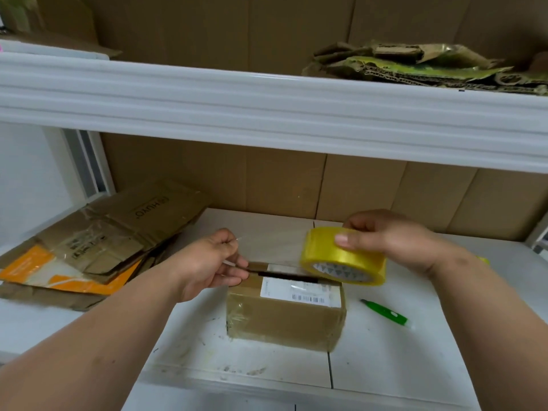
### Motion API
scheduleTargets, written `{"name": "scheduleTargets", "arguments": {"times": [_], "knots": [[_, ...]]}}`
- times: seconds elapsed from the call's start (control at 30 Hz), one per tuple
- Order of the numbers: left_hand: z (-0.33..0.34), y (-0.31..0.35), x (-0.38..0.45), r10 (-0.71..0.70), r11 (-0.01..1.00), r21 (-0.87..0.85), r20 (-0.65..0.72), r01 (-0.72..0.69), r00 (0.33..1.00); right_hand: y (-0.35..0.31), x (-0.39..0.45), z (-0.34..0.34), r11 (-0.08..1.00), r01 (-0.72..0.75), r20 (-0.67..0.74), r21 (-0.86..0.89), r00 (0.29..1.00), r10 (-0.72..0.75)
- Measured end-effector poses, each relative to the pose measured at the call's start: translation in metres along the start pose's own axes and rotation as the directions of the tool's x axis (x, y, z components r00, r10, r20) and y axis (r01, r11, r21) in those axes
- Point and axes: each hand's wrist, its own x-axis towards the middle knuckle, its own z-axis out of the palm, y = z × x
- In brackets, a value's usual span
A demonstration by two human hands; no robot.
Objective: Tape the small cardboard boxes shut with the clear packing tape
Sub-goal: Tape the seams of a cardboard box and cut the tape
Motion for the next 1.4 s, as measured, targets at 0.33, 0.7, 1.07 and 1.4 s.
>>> {"name": "scheduleTargets", "arguments": {"times": [0.33, 0.7, 1.07, 1.4], "knots": [[-0.004, -0.015, 0.006, -0.029, 0.997, 0.065, -0.022, 0.03, 0.999, -0.004, 0.015, 0.018, 0.984, -0.166, 0.025, -0.063, 0.985, 0.168], [-0.01, -0.024, 0.006, -0.028, 0.984, -0.178, -0.046, 0.02, 0.999, 0.028, -0.001, 0.025, 0.904, -0.072, 0.056, 0.422, 0.997, 0.053], [-0.019, -0.025, 0.001, -0.059, 0.966, -0.252, -0.02, 0.052, 0.998, 0.039, -0.015, 0.015, 0.893, -0.002, -0.002, 0.45, 1.0, 0.003], [-0.03, -0.034, 0.005, -0.121, 0.951, -0.286, 0.002, 0.117, 0.993, 0.016, -0.018, 0.0, 0.972, -0.23, -0.067, -0.055, 0.972, 0.226]]}}
